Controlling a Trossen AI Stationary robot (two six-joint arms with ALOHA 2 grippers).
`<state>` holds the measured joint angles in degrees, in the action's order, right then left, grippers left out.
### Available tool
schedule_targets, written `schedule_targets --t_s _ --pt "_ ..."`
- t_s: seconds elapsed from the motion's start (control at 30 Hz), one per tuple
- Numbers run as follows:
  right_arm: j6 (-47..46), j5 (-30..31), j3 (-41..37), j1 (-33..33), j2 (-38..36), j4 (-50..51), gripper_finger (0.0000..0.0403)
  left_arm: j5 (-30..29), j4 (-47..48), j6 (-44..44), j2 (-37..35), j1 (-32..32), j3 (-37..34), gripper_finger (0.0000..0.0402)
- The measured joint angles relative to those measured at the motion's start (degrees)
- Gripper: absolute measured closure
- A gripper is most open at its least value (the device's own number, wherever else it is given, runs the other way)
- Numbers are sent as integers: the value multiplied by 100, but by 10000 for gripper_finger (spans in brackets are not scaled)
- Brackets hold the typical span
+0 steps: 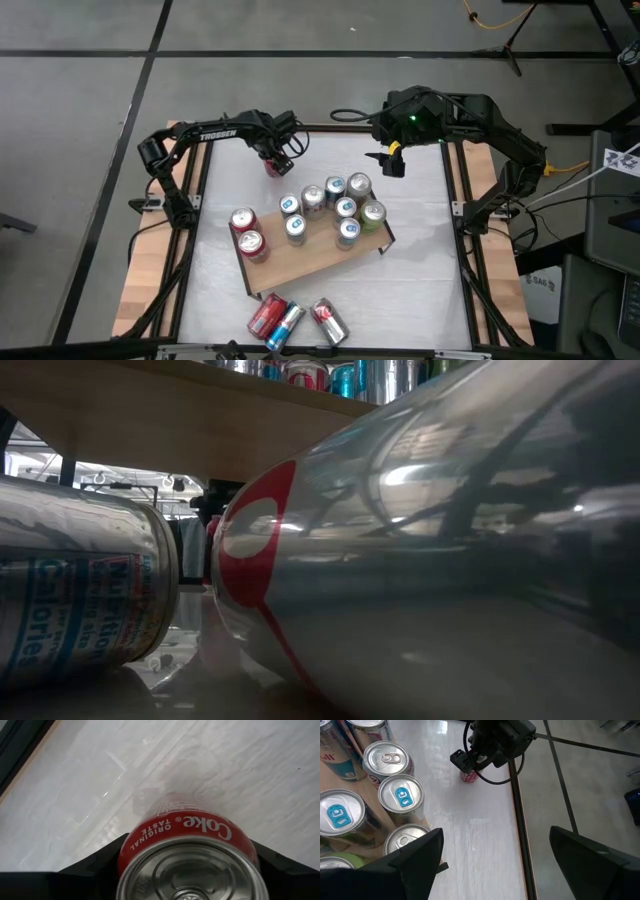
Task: Place canned beverage on shelf
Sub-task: Put the red white soda can on the shelf
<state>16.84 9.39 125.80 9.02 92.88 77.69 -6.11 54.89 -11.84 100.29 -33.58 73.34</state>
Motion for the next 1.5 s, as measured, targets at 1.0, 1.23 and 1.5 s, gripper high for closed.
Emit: schedule_targets --t_s 1.0,1.23,1.5 --pt "0 -2 0 0 0 9 47 -146 3149 735 -377 32 3152 125" --pt "1 -2 0 0 0 7 47 -118 3234 -85 -1514 377 3010 125" --pt "0 -2 0 1 0 2 47 127 3183 -738 -1934 1342 3002 120"
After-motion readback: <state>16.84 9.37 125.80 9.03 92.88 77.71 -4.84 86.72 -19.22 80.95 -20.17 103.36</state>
